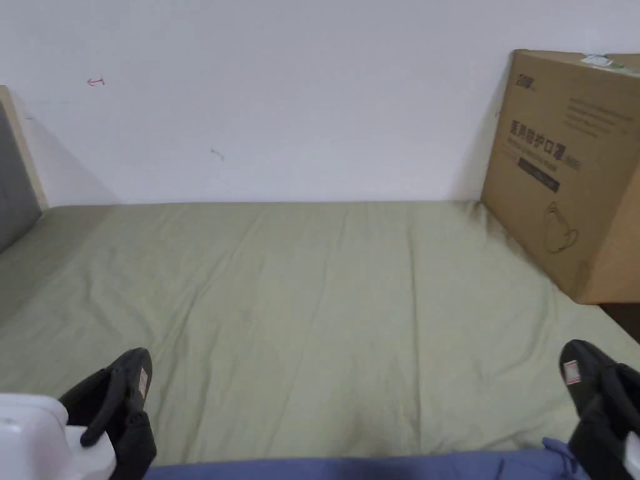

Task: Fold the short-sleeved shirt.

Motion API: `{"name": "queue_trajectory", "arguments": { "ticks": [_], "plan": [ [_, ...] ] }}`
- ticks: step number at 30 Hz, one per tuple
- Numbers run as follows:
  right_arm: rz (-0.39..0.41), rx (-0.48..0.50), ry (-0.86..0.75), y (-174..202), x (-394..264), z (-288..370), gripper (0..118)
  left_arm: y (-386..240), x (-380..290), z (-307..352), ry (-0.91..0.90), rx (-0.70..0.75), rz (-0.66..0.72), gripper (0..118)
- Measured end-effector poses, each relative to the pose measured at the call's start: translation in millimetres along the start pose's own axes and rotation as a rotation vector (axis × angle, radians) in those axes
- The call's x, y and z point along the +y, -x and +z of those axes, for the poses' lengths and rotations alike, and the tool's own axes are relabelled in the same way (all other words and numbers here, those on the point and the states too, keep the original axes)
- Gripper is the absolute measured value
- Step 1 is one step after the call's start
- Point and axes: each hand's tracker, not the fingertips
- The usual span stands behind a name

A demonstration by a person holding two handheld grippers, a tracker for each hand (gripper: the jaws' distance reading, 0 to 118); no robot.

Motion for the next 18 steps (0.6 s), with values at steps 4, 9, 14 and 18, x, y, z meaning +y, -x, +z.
{"name": "queue_trajectory", "arguments": {
  "ticks": [4,9,14,18],
  "plan": [
    [-0.003,0.034,0.044,-4,3,1,0,94,-1,-50,0.498,-0.196,0.293,0],
    [0.036,0.074,0.141,8,-9,-6,0,185,-92,-85,0.840,-0.321,0.804,5],
    [0.042,0.114,0.213,21,-16,-15,0,214,-150,-87,0.877,-0.372,0.937,117],
    [0.035,0.145,0.257,32,-18,-22,0,229,-194,-95,0.837,-0.413,1.066,118]
  ]
}}
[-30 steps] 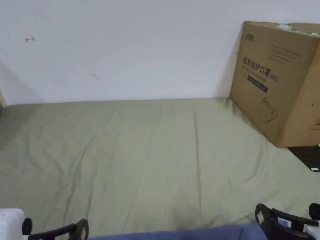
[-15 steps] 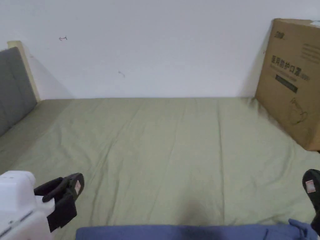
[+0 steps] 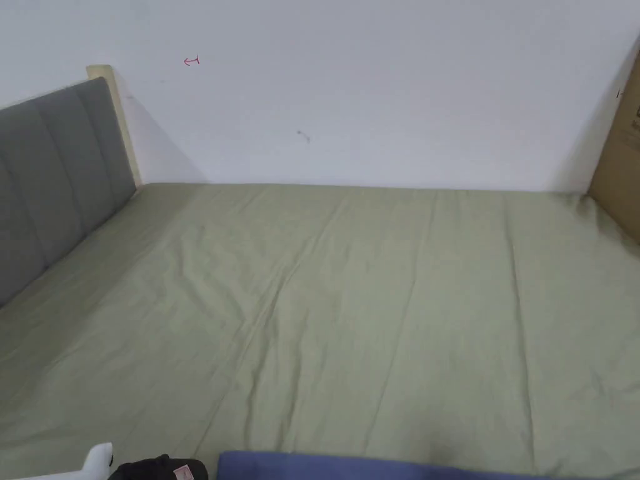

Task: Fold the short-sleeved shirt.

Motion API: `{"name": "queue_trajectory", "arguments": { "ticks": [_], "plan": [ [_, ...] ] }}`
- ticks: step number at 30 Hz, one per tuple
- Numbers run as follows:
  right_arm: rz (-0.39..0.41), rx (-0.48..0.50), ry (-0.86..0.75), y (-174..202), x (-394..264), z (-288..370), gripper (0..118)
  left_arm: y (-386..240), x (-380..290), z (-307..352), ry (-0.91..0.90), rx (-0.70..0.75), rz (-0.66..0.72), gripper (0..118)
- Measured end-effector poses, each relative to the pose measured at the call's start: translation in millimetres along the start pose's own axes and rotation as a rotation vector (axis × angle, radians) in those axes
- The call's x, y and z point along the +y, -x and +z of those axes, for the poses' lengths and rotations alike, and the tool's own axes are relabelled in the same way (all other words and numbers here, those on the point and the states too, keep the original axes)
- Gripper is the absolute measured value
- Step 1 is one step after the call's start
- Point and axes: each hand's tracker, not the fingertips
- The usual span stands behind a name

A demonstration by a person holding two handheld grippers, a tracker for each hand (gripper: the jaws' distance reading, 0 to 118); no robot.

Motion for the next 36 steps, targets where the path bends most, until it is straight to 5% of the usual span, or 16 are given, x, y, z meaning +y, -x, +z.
{"name": "queue_trajectory", "arguments": {
  "ticks": [6,9,11,12,13,18,21,23,24,28,30,31,32,33,34,36],
  "plan": [
    [-0.032,0.000,0.086,5,0,-23,0,4,4,-63,0.114,-0.273,0.052,112],
    [-0.053,0.006,0.103,9,4,-29,0,-20,-9,-92,0.159,-0.104,-0.120,43],
    [-0.057,0.018,0.106,11,6,-30,0,1,-5,-106,0.119,0.267,-0.234,8],
    [-0.054,0.022,0.105,12,6,-30,0,6,-9,-99,0.120,0.115,-0.149,5],
    [-0.048,0.029,0.106,13,6,-29,0,-4,-10,-93,0.048,0.020,-0.091,4],
    [-0.020,0.059,0.118,14,6,-26,0,-80,-29,-82,0.075,0.450,-0.582,4],
    [-0.021,0.071,0.112,10,4,-20,0,-131,-65,-89,0.083,0.981,-1.022,4],
    [-0.037,0.084,0.108,5,0,-14,0,-141,-85,-95,0.088,1.183,-1.220,4],
    [-0.046,0.088,0.105,3,-2,-12,0,-147,-86,-93,0.092,1.135,-1.193,4],
    [-0.087,0.080,0.108,-10,-9,-1,0,-189,-77,-102,0.121,0.514,-0.613,4],
    [-0.119,0.063,0.112,-20,-11,6,0,-202,-84,-131,0.163,0.347,-0.517,6],
    [-0.138,0.054,0.112,-25,-12,9,0,-210,-91,-155,0.184,0.335,-0.528,17],
    [-0.156,0.044,0.112,-29,-12,13,0,-217,-96,-174,0.209,0.315,-0.537,44],
    [-0.171,0.033,0.114,-33,-13,16,0,-221,-99,-187,0.233,0.297,-0.562,104],
    [-0.183,0.019,0.115,-38,-13,19,0,-224,-99,-201,0.256,0.311,-0.610,118],
    [-0.197,0.004,0.117,-46,-14,24,0,-231,-102,-212,0.243,0.299,-0.647,108]
  ]
}}
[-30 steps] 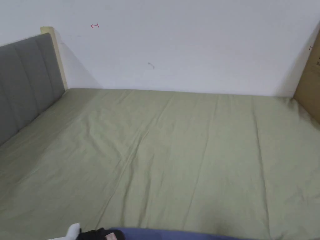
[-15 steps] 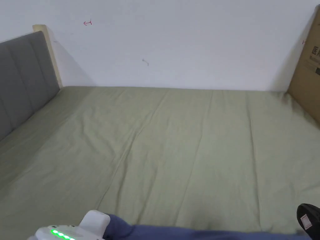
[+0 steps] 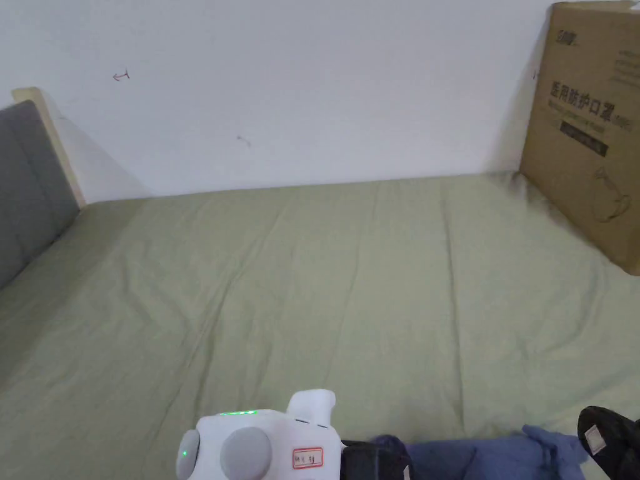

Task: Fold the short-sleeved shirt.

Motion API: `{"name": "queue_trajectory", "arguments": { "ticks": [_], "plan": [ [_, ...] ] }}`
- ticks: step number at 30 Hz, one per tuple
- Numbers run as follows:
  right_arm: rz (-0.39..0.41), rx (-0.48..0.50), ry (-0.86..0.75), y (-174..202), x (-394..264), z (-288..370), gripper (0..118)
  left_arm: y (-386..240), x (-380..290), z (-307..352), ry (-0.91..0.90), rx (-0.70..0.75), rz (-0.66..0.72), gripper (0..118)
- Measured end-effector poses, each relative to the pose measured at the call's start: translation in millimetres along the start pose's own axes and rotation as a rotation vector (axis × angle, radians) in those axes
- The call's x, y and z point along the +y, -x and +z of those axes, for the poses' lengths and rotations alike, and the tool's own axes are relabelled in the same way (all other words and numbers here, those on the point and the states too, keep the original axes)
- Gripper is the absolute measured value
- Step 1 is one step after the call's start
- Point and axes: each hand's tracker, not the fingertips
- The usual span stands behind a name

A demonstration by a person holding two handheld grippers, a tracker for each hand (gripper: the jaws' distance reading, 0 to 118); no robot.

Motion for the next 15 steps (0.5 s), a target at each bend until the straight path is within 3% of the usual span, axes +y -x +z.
{"name": "queue_trajectory", "arguments": {
  "ticks": [7,8,10,11,15],
  "plan": [
    [-0.021,-0.034,0.006,-24,-9,3,0,15,-11,47,-0.061,0.181,0.004,110],
    [-0.030,-0.040,0.013,-26,-10,1,0,16,-13,48,-0.064,0.179,-0.002,102],
    [-0.053,-0.037,0.008,-31,-11,1,0,12,-17,35,-0.090,0.253,-0.019,24],
    [-0.063,-0.034,0.003,-33,-10,2,0,10,-21,27,-0.091,0.308,-0.024,0],
    [-0.063,-0.036,-0.001,-34,-9,6,0,-7,-21,-22,-0.032,0.165,-0.037,0]
  ]
}}
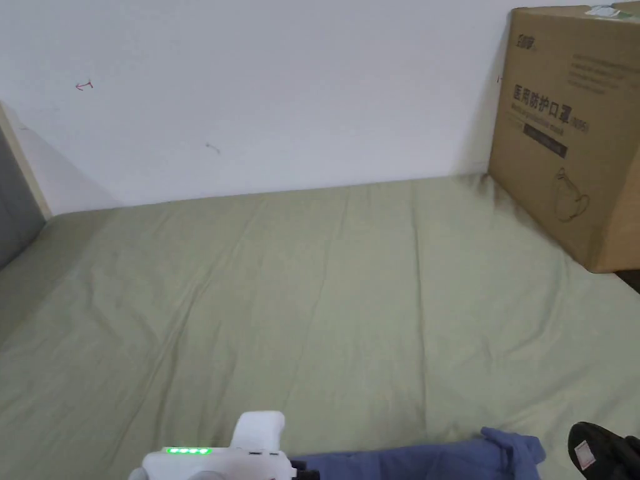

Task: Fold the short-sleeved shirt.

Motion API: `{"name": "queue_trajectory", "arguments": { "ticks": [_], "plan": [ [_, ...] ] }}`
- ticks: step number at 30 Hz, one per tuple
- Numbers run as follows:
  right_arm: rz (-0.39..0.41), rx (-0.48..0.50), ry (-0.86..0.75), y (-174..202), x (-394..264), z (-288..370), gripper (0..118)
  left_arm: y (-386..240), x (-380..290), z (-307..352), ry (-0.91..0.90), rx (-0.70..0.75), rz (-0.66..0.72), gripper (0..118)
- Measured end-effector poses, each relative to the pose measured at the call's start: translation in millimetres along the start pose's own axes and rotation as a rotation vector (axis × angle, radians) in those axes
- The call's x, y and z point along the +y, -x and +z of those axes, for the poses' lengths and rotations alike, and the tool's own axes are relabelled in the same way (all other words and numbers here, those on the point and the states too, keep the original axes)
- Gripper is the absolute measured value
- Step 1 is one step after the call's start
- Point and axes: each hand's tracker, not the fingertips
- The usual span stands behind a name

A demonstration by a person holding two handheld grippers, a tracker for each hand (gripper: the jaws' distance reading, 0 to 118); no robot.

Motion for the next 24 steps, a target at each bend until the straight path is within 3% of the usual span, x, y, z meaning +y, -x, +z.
{"name": "queue_trajectory", "arguments": {
  "ticks": [2,4,6,8,10,14,19,20,21,22,23,24],
  "plan": [
    [0.023,-0.007,0.006,1,0,2,0,-25,-2,-24,0.028,-0.018,-0.077,0],
    [0.157,-0.056,-0.013,7,-3,4,0,-42,-4,-54,0.102,-0.030,-0.149,0],
    [0.290,-0.082,0.004,15,-7,0,0,-52,-11,-87,0.258,-0.070,-0.110,0],
    [0.332,-0.062,0.020,22,-9,-3,0,-48,-13,-100,0.250,-0.097,-0.068,0],
    [0.281,-0.020,0.024,24,-11,-3,0,-43,-11,-91,0.212,-0.138,-0.002,0],
    [0.184,0.024,0.028,24,-7,-6,0,-9,-11,-32,0.054,-0.424,0.148,0],
    [0.163,0.014,0.024,23,3,-12,0,72,-12,56,-0.109,-0.272,0.177,0],
    [0.163,0.011,0.022,23,5,-13,0,100,-10,64,-0.099,-0.298,0.177,0],
    [0.163,0.009,0.023,24,6,-15,0,120,-12,72,-0.092,-0.323,0.185,6],
    [0.165,0.007,0.028,25,7,-16,0,141,-14,78,-0.057,-0.367,0.217,25],
    [0.166,0.008,0.037,27,7,-18,0,159,-18,81,-0.008,-0.404,0.267,58],
    [0.169,0.009,0.047,29,7,-20,0,183,-19,75,0.022,-0.432,0.302,106]
  ]
}}
